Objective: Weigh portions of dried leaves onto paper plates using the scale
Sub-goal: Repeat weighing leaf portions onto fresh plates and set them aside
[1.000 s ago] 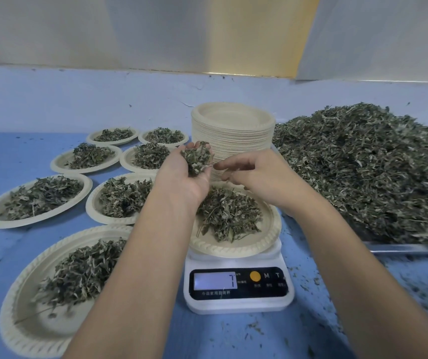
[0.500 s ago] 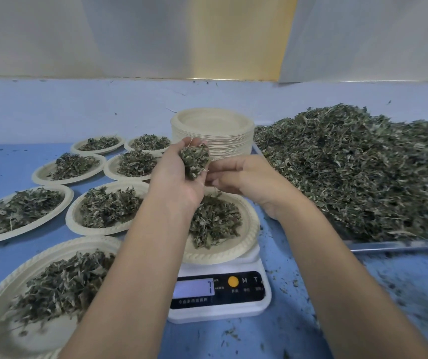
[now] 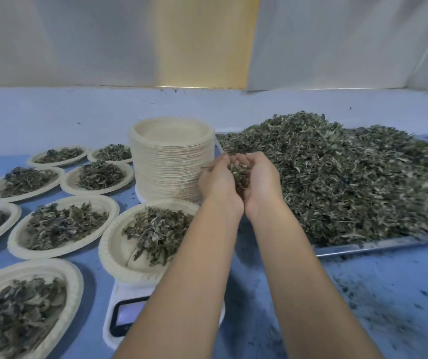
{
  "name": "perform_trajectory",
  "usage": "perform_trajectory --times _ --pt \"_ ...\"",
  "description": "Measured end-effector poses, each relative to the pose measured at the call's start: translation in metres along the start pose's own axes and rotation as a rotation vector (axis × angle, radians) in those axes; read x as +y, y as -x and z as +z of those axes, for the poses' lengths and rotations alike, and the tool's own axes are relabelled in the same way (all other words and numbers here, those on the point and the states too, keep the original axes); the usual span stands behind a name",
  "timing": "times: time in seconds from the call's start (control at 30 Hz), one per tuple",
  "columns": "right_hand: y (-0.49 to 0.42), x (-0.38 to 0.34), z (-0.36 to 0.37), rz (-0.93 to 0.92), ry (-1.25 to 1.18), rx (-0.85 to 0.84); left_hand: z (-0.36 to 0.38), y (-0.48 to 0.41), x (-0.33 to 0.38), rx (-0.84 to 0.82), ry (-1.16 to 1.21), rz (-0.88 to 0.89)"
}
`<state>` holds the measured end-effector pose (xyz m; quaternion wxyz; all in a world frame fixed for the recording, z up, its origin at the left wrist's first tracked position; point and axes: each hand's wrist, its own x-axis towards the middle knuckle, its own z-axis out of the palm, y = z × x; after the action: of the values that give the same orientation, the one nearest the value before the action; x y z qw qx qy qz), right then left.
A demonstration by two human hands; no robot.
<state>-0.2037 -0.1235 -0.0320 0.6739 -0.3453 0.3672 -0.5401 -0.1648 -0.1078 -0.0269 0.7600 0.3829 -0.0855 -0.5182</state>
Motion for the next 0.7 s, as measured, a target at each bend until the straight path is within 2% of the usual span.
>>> perform_trajectory --times 0.1,0.2,0.37,0.47,0.6,0.7 --pt "-0.008 -0.008 -0.023 -0.010 0.052 0.156 0.014 -0.005 -0.023 0.013 -0.239 -0.078" --pt "-0.014 -0.013 -0.044 -0.021 0.019 0.272 0.023 -0.003 -0.035 -0.107 -0.417 -0.172" --pt "-0.023 -0.014 -0.059 -0.128 0.222 0.423 0.023 -0.010 -0.049 -0.267 -0.545 -0.180" --pt "-0.023 -0.014 -0.058 -0.205 0.311 0.426 0.021 -0.009 -0.053 -0.300 -0.584 -0.162" --pt "-0.022 -0.009 -0.055 -0.262 0.347 0.399 0.023 0.000 -0.050 -0.273 -0.588 -0.060" --pt "-0.022 -0.004 -0.054 -0.302 0.380 0.371 0.024 0.005 -0.045 -0.260 -0.605 -0.059"
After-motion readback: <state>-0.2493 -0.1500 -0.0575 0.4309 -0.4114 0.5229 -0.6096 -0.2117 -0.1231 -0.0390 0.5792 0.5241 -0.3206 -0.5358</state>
